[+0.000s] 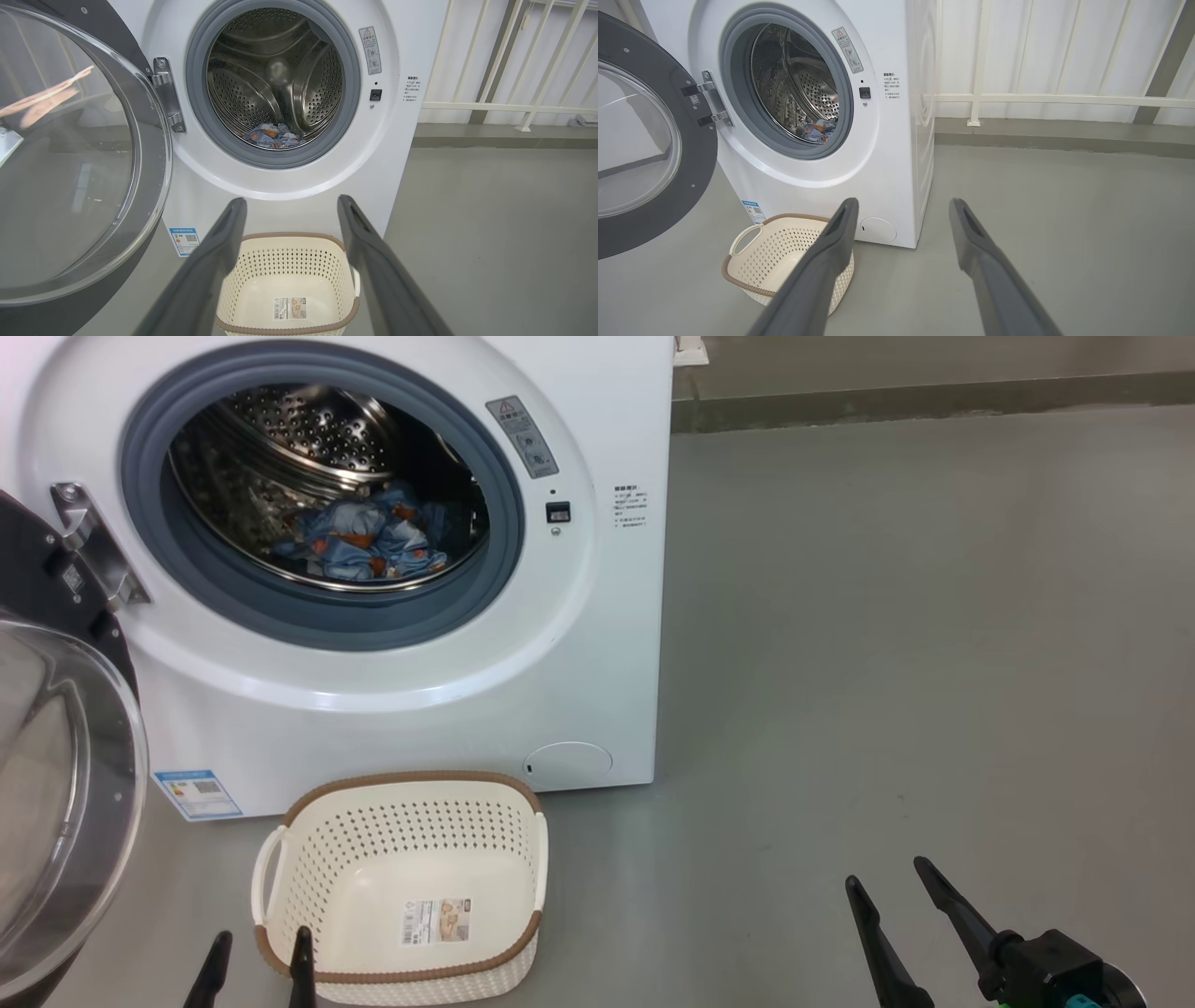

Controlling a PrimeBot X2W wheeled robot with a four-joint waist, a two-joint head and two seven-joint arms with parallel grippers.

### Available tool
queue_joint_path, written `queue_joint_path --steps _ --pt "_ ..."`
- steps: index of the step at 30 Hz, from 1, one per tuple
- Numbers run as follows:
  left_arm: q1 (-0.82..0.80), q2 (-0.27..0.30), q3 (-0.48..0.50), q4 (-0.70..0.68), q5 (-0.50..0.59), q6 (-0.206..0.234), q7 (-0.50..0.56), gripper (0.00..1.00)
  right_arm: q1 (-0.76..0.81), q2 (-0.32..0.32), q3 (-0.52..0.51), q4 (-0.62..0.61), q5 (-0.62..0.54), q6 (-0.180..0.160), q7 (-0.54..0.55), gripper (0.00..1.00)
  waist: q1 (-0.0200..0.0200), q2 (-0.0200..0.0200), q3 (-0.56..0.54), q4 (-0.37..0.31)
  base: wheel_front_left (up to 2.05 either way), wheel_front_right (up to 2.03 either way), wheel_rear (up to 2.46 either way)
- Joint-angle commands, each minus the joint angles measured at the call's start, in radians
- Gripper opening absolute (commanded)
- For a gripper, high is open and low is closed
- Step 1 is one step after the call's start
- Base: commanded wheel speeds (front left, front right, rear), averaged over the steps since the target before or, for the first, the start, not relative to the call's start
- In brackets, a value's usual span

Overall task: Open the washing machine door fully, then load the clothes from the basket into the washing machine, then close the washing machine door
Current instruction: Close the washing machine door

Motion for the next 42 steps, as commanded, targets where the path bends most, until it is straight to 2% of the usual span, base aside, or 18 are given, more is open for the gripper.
queue_joint_path --steps 1,18,23,28,42 --pt "-0.059 0.019 0.035 -0.02 -0.003 -0.001 -0.01 1.0 -0.022 -0.004 0.023 -0.023 0.002 0.009 -0.008 1.0 0.0 0.0 0.0 0.001 0.0 0.0 0.0" --pt "-0.064 0.024 0.021 -0.026 -0.003 0.007 0.002 1.0 -0.021 -0.002 0.02 -0.02 0.0 0.009 -0.012 1.0 0.0 0.0 0.004 0.021 0.0 0.0 0.0" --pt "-0.068 0.033 0.018 -0.029 0.0 0.008 0.007 1.0 -0.016 0.0 0.01 -0.023 0.0 0.009 -0.012 1.0 0.0 0.0 0.007 0.048 0.0 0.0 0.0" --pt "-0.08 0.039 0.022 -0.039 0.006 0.015 0.007 1.0 -0.021 -0.005 0.004 -0.033 -0.003 0.009 -0.008 1.0 0.0 0.0 0.016 0.111 0.0 0.0 0.0" --pt "-0.077 0.026 0.023 -0.064 0.005 0.019 -0.016 1.0 -0.042 -0.024 0.011 -0.051 -0.003 0.009 0.005 1.0 0.0 0.0 0.051 0.356 0.0 0.0 0.0"
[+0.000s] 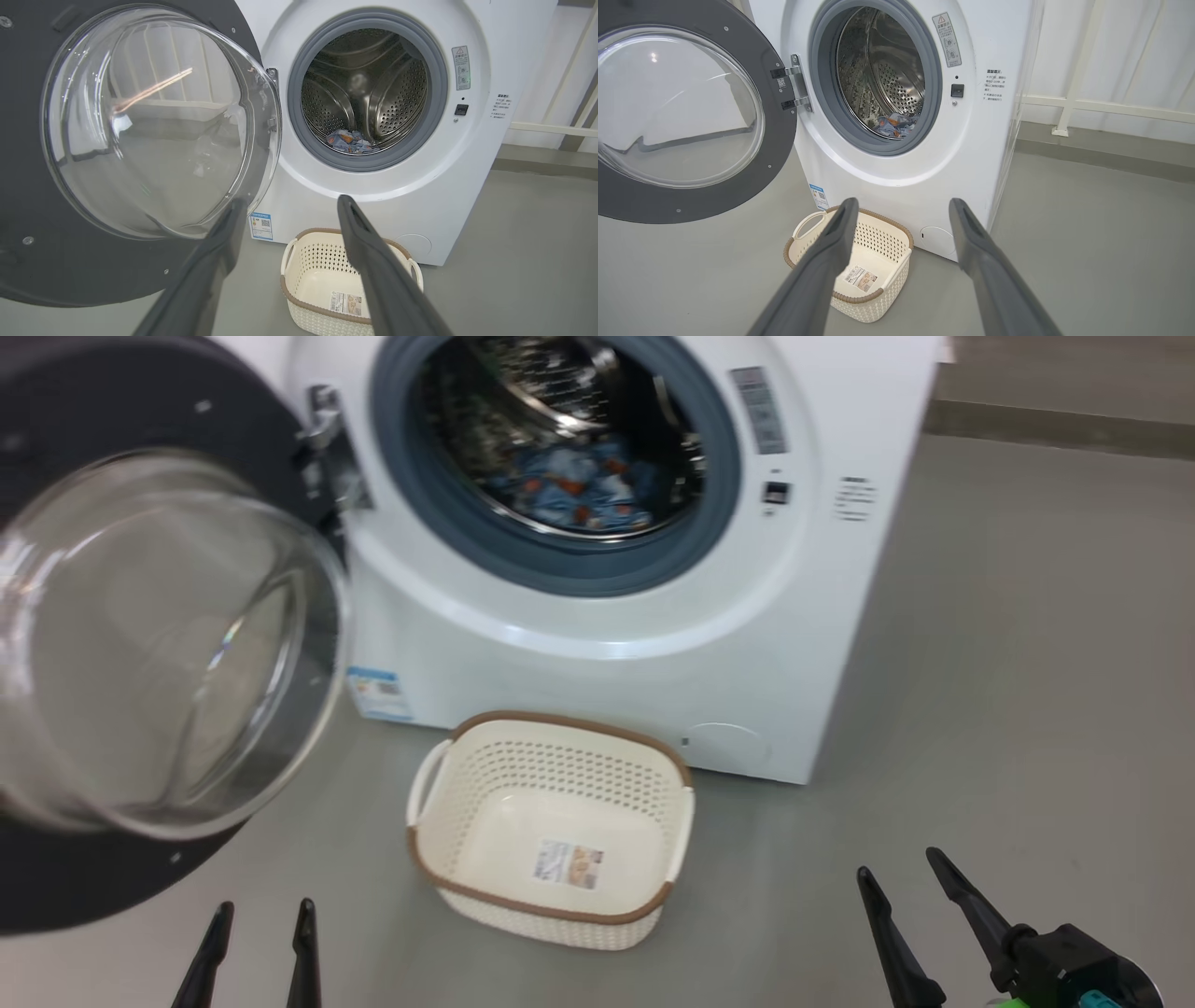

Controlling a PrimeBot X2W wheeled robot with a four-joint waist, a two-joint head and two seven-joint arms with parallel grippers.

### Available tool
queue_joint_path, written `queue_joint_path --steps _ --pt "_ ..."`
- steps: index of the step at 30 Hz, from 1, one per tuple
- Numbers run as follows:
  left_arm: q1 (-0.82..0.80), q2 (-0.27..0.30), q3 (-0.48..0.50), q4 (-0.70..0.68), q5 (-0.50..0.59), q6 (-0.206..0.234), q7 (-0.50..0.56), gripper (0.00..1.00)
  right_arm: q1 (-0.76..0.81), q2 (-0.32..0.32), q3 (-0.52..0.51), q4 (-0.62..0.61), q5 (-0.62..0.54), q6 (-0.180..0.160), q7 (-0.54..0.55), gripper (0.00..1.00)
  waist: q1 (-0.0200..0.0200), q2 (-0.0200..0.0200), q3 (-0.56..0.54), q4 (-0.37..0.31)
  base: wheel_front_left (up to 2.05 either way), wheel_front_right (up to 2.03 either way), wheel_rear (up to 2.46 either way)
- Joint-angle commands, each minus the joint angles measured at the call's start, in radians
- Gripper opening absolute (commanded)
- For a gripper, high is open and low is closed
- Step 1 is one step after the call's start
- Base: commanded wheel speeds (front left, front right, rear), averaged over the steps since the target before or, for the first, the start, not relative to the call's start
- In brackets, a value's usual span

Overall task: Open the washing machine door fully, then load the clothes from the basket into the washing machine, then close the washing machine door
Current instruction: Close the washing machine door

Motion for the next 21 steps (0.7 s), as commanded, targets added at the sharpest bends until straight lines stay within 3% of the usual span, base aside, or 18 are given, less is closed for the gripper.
queue_joint_path --steps 1,13,21 --pt "-0.051 0.01 0.037 -0.025 0.002 0.007 -0.016 1.0 -0.042 -0.014 0.025 -0.034 -0.002 0.009 0.005 1.0 0.0 0.0 0.023 0.101 0.0 0.0 0.0" --pt "-0.068 -0.014 0.034 -0.007 -0.003 -0.003 -0.028 1.0 -0.053 -0.016 0.044 -0.04 -0.001 0.009 0.013 1.0 0.0 0.0 0.032 0.225 0.0 0.0 0.0" --pt "-0.064 -0.026 0.047 -0.008 -0.003 -0.005 -0.034 1.0 -0.072 -0.019 0.062 -0.03 0.0 0.009 0.013 1.0 0.0 0.0 0.044 0.238 0.0 0.0 0.0"
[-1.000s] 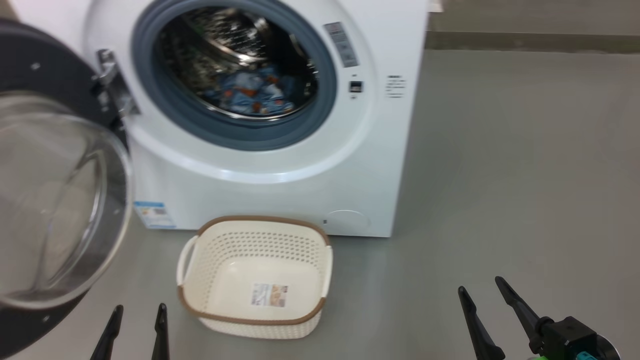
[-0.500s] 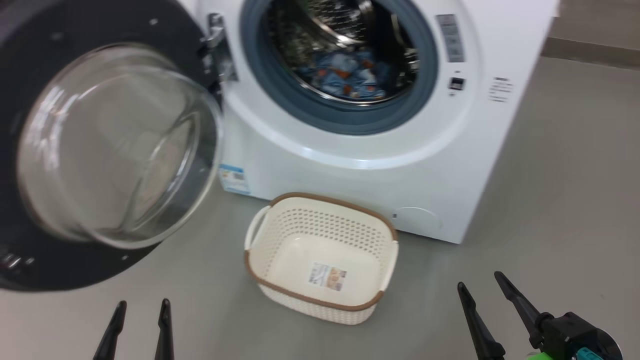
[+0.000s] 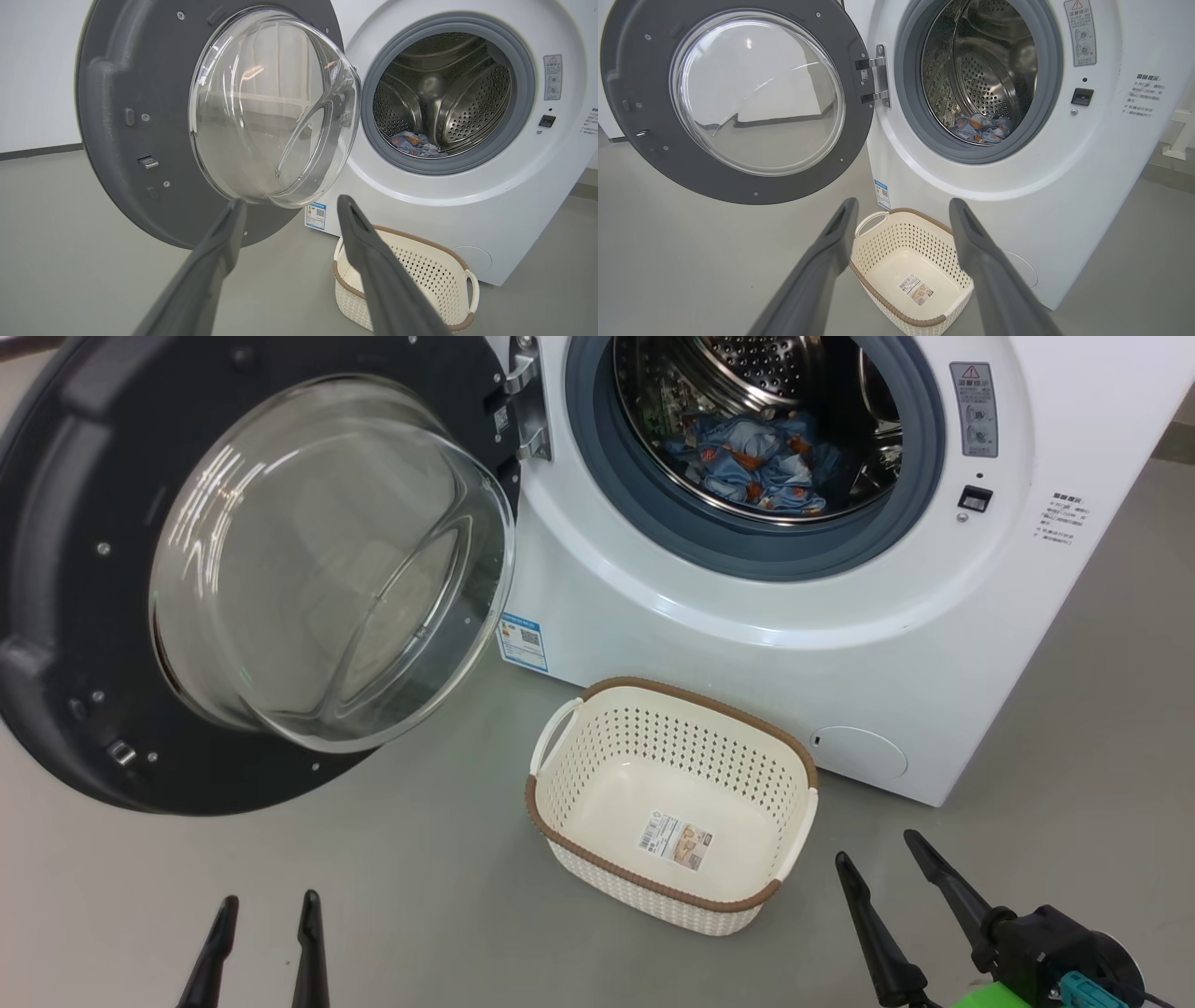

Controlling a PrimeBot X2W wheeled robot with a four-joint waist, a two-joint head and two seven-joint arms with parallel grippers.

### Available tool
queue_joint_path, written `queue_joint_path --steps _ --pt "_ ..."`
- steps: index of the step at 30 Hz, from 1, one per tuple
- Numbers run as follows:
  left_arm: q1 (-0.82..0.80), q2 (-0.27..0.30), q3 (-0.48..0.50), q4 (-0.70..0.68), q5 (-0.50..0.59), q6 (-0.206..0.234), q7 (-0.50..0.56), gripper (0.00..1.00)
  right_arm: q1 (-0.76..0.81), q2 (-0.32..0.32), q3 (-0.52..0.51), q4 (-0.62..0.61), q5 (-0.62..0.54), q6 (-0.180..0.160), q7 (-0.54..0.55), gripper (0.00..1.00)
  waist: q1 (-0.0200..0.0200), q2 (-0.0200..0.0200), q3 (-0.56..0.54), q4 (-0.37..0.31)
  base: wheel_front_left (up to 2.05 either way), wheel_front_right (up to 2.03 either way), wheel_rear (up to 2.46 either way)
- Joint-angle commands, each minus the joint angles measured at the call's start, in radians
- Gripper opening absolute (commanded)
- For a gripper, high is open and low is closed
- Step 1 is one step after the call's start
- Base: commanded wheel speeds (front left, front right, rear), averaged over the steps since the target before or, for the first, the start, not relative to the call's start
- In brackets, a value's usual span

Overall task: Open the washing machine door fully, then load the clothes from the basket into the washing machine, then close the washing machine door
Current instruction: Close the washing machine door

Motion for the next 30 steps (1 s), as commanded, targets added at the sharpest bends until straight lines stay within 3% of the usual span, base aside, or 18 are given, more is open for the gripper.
queue_joint_path --steps 1,7,8,9,10,11,22,23,24,25,30 --pt "-0.051 0.01 0.041 -0.021 -0.002 -0.004 -0.011 1.0 -0.041 -0.012 0.028 -0.021 0.001 0.009 -0.003 1.0 0.0 -0.0001 0.003 0.002 0.0 0.0 0.0" --pt "-0.05 0.002 0.046 -0.017 0.002 -0.011 -0.013 1.0 -0.045 -0.018 0.034 -0.016 0.004 0.009 -0.006 1.0 0.0 -0.0001 0.008 0.002 0.0 0.0 0.0" --pt "-0.05 0.001 0.046 -0.016 0.003 -0.012 -0.013 0.78 -0.045 -0.019 0.033 -0.016 0.004 0.009 -0.006 1.0 0.0 -0.0001 0.008 0.002 0.0 0.0 0.0" --pt "-0.051 0.0 0.047 -0.015 0.004 -0.014 -0.013 0.4 -0.044 -0.019 0.033 -0.016 0.004 0.009 -0.006 1.0 0.0 -0.0001 0.009 0.002 0.0 0.0 0.0" --pt "-0.052 -0.001 0.047 -0.013 0.006 -0.014 -0.013 0.14 -0.044 -0.02 0.032 -0.016 0.004 0.009 -0.006 1.0 0.0 -0.0001 0.01 0.002 0.0 0.0 0.0" --pt "-0.053 -0.002 0.047 -0.012 0.008 -0.015 -0.013 0.0 -0.043 -0.02 0.031 -0.015 0.004 0.009 -0.006 1.0 0.0 -0.0001 0.01 0.002 0.0 0.0 0.0" --pt "-0.061 -0.014 0.053 -0.006 0.017 -0.037 -0.014 0.0 -0.04 -0.019 0.028 -0.021 0.003 0.009 -0.004 1.0 0.0 -0.0001 0.013 0.003 0.0 0.0 0.0" --pt "-0.062 -0.029 0.061 -0.017 -0.006 -0.048 -0.014 0.0 -0.04 -0.02 0.027 -0.021 0.003 0.009 -0.004 1.0 0.0 -0.0001 0.013 0.003 0.0 0.0 0.0" --pt "-0.06 -0.069 0.086 -0.045 -0.076 -0.089 -0.014 0.0 -0.041 -0.02 0.027 -0.022 0.003 0.009 -0.003 1.0 0.0 -0.0001 0.014 0.004 0.0 0.0 0.0" --pt "-0.06 -0.069 0.086 -0.045 -0.076 -0.089 -0.014 0.0 -0.041 -0.02 0.027 -0.022 0.003 0.009 -0.003 1.0 0.0 -0.0001 0.014 0.004 0.0 0.0 0.0" --pt "-0.041 -0.164 0.171 -0.09 -0.324 -0.236 -0.014 0.0 -0.046 -0.022 0.031 -0.023 0.003 0.009 0.001 1.0 0.0 -0.0001 0.017 0.006 0.0 0.0 0.0"
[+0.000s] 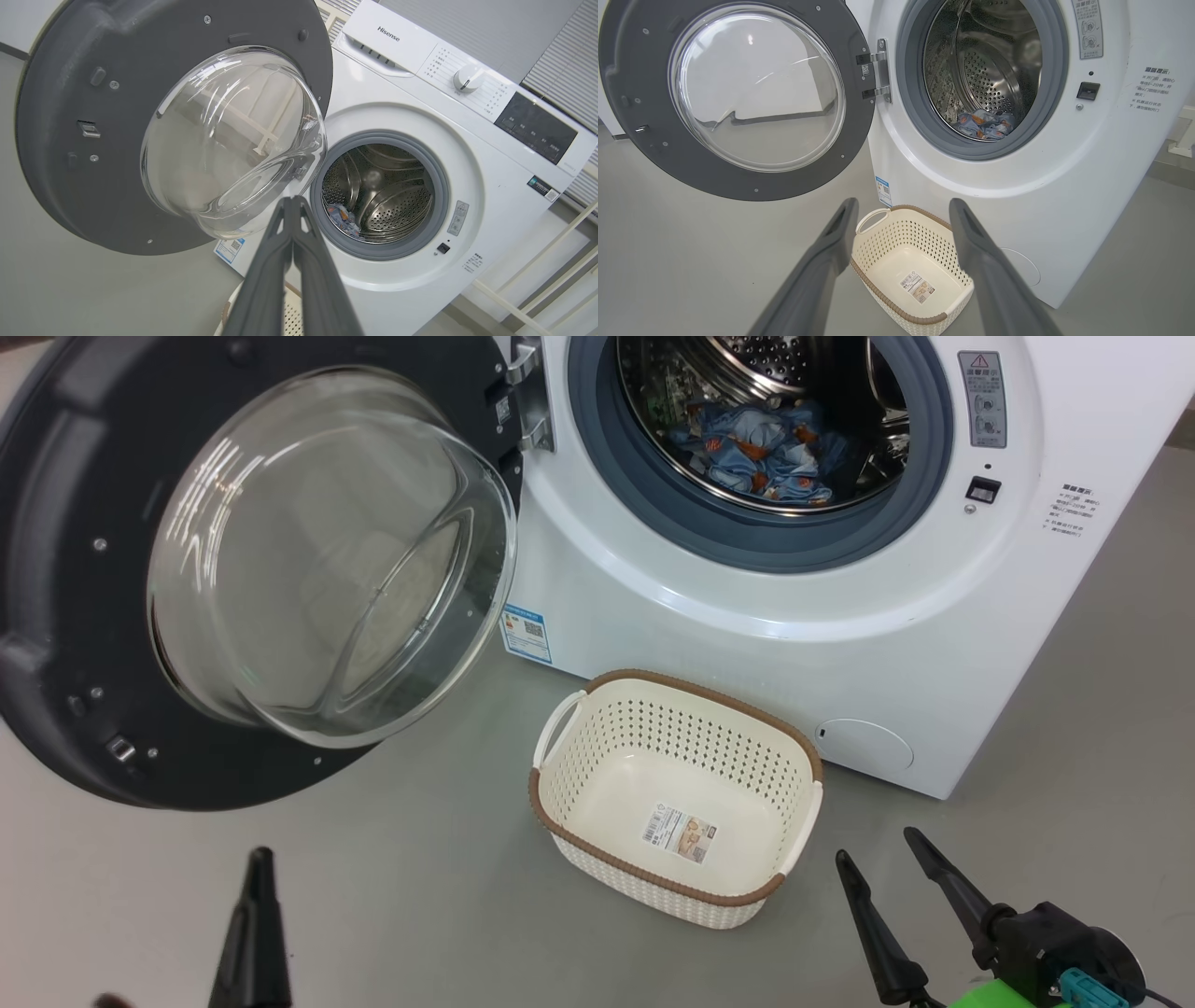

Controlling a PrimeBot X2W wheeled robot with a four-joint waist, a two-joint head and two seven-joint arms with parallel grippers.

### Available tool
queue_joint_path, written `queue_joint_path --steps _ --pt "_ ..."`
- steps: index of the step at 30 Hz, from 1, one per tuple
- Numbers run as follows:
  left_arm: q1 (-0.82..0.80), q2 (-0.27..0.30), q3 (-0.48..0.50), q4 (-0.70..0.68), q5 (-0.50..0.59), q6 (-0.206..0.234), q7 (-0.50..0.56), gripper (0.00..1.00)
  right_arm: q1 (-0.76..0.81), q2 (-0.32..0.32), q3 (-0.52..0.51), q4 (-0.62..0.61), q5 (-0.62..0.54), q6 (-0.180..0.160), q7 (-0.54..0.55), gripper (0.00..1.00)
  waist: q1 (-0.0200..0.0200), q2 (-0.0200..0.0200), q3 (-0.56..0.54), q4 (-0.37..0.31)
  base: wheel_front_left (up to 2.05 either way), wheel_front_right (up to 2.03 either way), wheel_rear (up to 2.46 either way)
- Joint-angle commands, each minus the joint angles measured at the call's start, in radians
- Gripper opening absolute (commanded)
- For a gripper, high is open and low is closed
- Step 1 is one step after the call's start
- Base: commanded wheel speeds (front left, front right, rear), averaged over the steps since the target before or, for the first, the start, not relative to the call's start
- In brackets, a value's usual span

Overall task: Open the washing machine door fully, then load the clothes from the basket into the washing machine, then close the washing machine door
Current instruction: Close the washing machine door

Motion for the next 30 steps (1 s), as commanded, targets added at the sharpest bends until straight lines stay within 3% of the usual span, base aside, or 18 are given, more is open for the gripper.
queue_joint_path --steps 1,6,10,13,17,22,30 --pt "-0.027 -0.001 0.042 -0.031 -0.034 -0.015 -0.009 0.0 -0.036 -0.011 0.028 -0.029 0.001 0.009 0.001 1.0 0.0 0.0 0.0 0.0 0.0 0.0 0.0" --pt "-0.034 -0.043 0.082 -0.094 -0.43 -0.084 0.007 0.0 -0.04 -0.018 0.03 -0.028 0.004 0.009 0.001 1.0 0.0 0.0 0.003 0.001 0.0 0.0 0.0" --pt "-0.042 -0.049 0.127 -0.154 -0.679 -0.095 0.028 0.0 -0.04 -0.02 0.029 -0.033 0.004 0.009 0.003 1.0 0.0 0.0 0.008 0.002 0.0 0.0 0.0" --pt "-0.059 -0.047 0.186 -0.192 -0.807 -0.096 0.043 0.0 -0.039 -0.021 0.027 -0.038 0.004 0.009 0.006 1.0 0.0 0.0 0.016 0.003 0.0 0.0 0.0" --pt "-0.095 -0.008 0.301 -0.214 -0.901 -0.096 0.06 0.0 -0.04 -0.026 0.023 -0.048 0.003 0.009 0.012 1.0 0.0 0.0 0.029 0.005 0.0 0.0 0.0" --pt "-0.163 0.079 0.442 -0.169 -0.942 -0.097 0.09 0.0 -0.044 -0.037 0.02 -0.063 0.001 0.009 0.023 1.0 0.0 0.0 0.05 0.007 0.0 0.0 0.0" --pt "-0.34 0.242 0.591 0.1 -1.038 -0.097 0.203 0.0 -0.054 -0.057 0.016 -0.085 0.002 0.009 0.041 1.0 0.0 0.0 0.082 0.009 0.0 0.0 0.0"
